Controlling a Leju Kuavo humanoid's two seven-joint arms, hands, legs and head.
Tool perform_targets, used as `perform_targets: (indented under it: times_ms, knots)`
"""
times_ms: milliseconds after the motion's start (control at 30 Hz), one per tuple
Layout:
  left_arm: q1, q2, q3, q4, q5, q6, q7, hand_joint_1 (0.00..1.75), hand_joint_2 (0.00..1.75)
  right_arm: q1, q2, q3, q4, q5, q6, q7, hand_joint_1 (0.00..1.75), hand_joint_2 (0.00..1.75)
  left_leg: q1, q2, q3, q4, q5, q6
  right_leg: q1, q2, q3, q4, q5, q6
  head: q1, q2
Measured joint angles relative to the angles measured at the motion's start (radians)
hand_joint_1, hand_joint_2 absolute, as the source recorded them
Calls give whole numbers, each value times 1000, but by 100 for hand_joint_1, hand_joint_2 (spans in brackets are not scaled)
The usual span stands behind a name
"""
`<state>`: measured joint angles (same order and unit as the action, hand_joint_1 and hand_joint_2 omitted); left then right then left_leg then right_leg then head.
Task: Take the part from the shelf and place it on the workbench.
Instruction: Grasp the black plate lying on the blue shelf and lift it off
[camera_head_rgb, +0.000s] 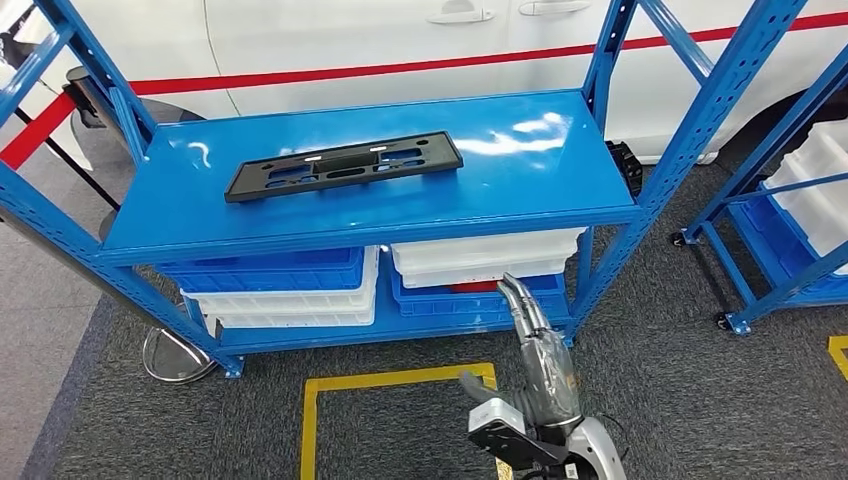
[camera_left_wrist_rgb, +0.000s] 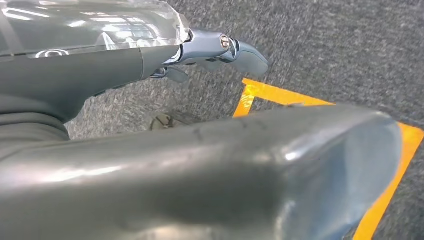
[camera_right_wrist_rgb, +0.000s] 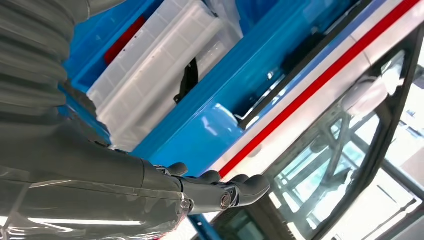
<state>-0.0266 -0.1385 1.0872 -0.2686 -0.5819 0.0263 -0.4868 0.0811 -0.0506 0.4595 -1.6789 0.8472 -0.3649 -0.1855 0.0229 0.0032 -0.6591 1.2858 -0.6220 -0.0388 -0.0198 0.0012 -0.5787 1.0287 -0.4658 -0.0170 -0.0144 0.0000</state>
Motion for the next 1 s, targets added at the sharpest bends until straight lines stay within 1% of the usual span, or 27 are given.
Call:
perform_targets:
  times_ms: [33,67,100,133,167,200,233,267,333,367,400,467,500,533,567,600,633,667,700,733,767,833,867,900,933,967,1000]
  knots:
    - [0,0,1,0,-2,-2,0,0,0,-14,-2,22,4,17,-5,21,0,175,-1,0,-8,14,7,3,3,0,0,0,0,-1,0,0]
    - [0,0,1,0,-5,-3,0,0,0,-28,-3,43,9,33,-11,41,0,175,-2,0,6,-16,33,9,5,0,1,0,0,-1,0,0]
    - [0,0,2,0,-7,-5,0,0,0,-43,-5,64,14,49,-18,61,0,175,-4,0,35,-78,71,16,7,0,2,0,0,-1,0,0]
    - [-1,1,3,0,-10,-6,0,0,0,-58,-6,86,19,66,-26,80,0,175,-7,0,69,-153,104,25,8,0,3,0,1,0,0,0]
    - [-1,1,4,0,-13,-6,0,0,0,-73,-8,108,24,82,-33,99,0,175,-11,0,97,-215,128,31,9,0,3,1,1,2,1,0]
    - [-3,1,6,1,-15,-8,-1,0,0,-88,-9,131,31,99,-41,120,0,175,-16,0,113,-256,140,35,9,0,1,2,2,5,1,0]
    - [-4,2,7,1,-18,-9,-1,0,0,-102,-10,154,38,116,-49,141,0,175,-20,0,117,-273,142,38,8,0,-1,2,4,10,0,0]
    - [-5,1,7,1,-21,-11,-1,0,0,-116,-11,178,47,134,-56,163,0,175,-23,1,115,-276,145,38,8,0,-2,0,6,16,0,0]
    - [-6,1,8,2,-27,-16,-2,0,0,-140,-13,222,63,171,-72,205,0,175,-19,1,118,-286,154,48,7,-1,-4,3,2,28,0,0]
    - [-6,0,8,2,-31,-19,-2,0,0,-150,-13,240,70,190,-81,224,0,175,-16,1,120,-293,160,54,7,-1,-12,23,-14,33,1,0]
    - [-7,0,8,2,-34,-22,-2,0,0,-160,-14,256,79,210,-91,240,0,175,-13,2,121,-298,164,59,7,-1,-30,64,-41,36,1,0]
    - [-8,0,9,2,-41,-29,-1,0,0,-178,-12,287,110,254,-111,267,0,175,-15,3,118,-299,162,64,6,0,-90,190,-104,40,2,0]
    - [-9,0,11,2,-44,-34,0,0,0,-185,-10,300,131,275,-121,277,0,175,-16,2,117,-299,159,65,6,-1,-117,245,-120,42,2,0]
    - [-9,0,13,2,-48,-39,0,0,0,-190,-4,310,156,296,-130,283,0,175,-16,2,118,-298,154,65,6,-1,-131,270,-116,43,2,0]
    - [-9,0,16,2,-52,-44,1,0,0,-194,5,316,182,315,-140,286,0,175,-16,1,122,-297,150,65,5,-1,-125,255,-92,43,1,0]
    - [-8,-1,20,3,-56,-51,2,0,0,-197,16,318,208,332,-151,286,0,175,-16,1,128,-297,146,62,5,-1,-99,202,-55,41,1,0]
    - [-8,-2,23,5,-60,-56,2,0,0,-203,27,319,235,346,-163,284,0,175,-16,0,135,-296,141,59,5,-2,-65,131,-20,39,2,0]
    - [-9,-3,26,6,-63,-62,3,0,0,-210,39,318,263,356,-173,280,0,175,-18,1,140,-294,135,53,7,-3,-31,64,0,35,2,0]
    - [-10,-3,28,7,-66,-67,3,0,0,-217,51,316,291,365,-183,274,0,175,-19,1,143,-293,130,48,8,-3,-7,19,7,30,1,0]
    - [-12,-3,31,8,-70,-71,4,0,0,-223,63,310,319,371,-193,268,0,175,-21,1,144,-292,125,42,10,-3,4,-1,1,24,1,0]
    - [-13,-3,33,8,-73,-76,5,0,0,-228,75,303,349,376,-202,261,0,175,-21,2,145,-293,121,36,13,-3,7,-6,-8,17,1,0]
    - [-18,-2,38,9,-81,-85,8,0,0,-235,102,284,402,385,-218,247,0,175,-19,3,155,-293,112,24,12,-1,17,-11,-14,4,1,0]
    - [-20,-2,41,9,-84,-89,9,0,0,-241,115,272,428,389,-227,240,0,175,-18,3,151,-276,105,19,10,-1,28,-16,-18,-3,-1,0]
    - [-21,-1,44,9,-88,-93,10,0,0,-247,130,260,455,394,-235,232,0,175,-17,3,135,-237,93,13,8,-1,41,-21,-24,-8,-4,0]
    - [-22,-1,48,10,-92,-98,11,0,0,-253,143,248,482,399,-244,224,0,175,-15,2,100,-176,77,9,7,-2,52,-24,-31,-12,-6,0]
    - [-22,-1,51,10,-96,-103,13,0,0,-259,157,235,512,404,-252,216,0,175,-14,2,49,-99,59,4,6,-2,64,-25,-40,-15,-9,0]
    - [-21,-1,54,11,-101,-107,15,0,0,-263,169,222,541,409,-258,208,0,175,-13,2,-4,-30,49,2,7,-2,76,-25,-51,-16,-10,0]
